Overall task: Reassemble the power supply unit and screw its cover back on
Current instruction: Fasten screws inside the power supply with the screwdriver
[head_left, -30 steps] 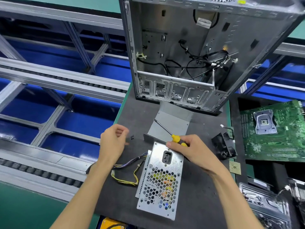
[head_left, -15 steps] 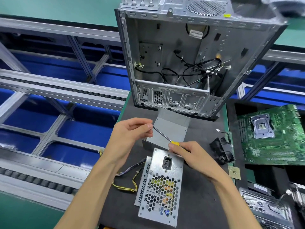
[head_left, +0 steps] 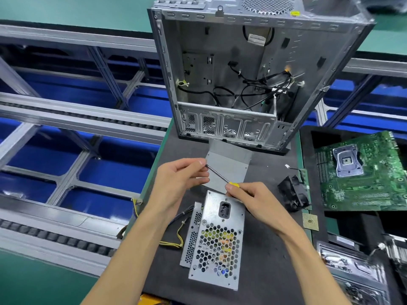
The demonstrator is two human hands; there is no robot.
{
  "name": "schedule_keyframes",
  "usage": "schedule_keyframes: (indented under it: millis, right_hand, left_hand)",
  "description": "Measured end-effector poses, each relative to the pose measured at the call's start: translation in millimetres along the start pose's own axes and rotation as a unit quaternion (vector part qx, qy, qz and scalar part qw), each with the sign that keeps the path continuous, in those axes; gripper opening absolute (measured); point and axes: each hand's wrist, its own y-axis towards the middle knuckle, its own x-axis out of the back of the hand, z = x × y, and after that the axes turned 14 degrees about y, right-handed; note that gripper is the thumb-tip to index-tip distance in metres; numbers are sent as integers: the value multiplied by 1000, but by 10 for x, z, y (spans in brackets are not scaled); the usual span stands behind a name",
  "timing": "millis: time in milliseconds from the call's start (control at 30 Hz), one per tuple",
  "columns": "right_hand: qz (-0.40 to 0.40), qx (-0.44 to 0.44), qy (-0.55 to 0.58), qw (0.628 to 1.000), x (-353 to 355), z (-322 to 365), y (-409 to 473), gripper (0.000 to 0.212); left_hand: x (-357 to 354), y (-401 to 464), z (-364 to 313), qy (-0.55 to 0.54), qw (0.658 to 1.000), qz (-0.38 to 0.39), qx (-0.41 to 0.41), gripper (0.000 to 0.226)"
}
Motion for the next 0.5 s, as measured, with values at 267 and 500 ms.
schedule_keyframes:
  millis: [267,500]
  right_hand:
    - [9,-8,4,1000,11,-65,50,70]
    - [5,-2,-8,1000,36,-106,75,61]
  left_hand:
    - [-28,33,103,-163,983,36,79,22]
    - [-84,37,127,-192,977,27,89,25]
